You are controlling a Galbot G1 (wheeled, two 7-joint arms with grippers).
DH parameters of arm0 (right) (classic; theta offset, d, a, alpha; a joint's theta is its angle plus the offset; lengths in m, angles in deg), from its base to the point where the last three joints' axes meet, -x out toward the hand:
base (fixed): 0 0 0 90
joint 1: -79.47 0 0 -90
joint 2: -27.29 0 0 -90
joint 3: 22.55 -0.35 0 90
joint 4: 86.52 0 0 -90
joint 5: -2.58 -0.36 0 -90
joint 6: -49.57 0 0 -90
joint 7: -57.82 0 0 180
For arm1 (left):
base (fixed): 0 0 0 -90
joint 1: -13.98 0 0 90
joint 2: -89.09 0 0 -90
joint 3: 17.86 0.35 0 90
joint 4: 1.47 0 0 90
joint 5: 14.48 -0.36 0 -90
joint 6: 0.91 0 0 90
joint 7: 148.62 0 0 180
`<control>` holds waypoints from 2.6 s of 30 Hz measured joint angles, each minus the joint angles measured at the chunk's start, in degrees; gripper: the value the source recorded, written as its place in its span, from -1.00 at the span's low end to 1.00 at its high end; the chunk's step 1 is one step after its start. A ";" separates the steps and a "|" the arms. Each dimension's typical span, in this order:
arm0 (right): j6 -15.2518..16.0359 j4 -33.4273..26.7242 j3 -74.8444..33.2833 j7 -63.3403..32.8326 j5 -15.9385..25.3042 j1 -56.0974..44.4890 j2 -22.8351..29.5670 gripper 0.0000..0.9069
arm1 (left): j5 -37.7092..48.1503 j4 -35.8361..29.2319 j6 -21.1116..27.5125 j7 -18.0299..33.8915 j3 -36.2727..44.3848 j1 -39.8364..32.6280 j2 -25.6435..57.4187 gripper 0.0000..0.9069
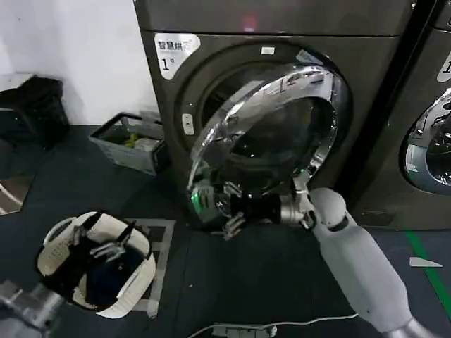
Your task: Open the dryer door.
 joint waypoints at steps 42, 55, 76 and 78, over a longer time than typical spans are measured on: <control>-4.74 -5.09 -41.15 3.20 -7.29 -24.82 -9.71 1.00 | 3.59 15.43 -2.88 -2.56 47.54 -41.80 0.72 1.00; -9.84 -11.75 -61.77 -13.30 -6.86 -29.29 -5.87 1.00 | 2.96 15.99 -4.06 -3.08 53.84 -45.12 -0.82 1.00; -8.90 -15.65 -82.26 -51.73 0.47 -33.26 -3.29 1.00 | 1.79 16.67 -5.28 -4.77 61.31 -49.44 -3.97 1.00; -7.89 -16.74 -84.19 -54.42 0.77 -33.94 -3.56 1.00 | 1.78 17.03 -5.45 -4.75 62.26 -49.92 -4.42 1.00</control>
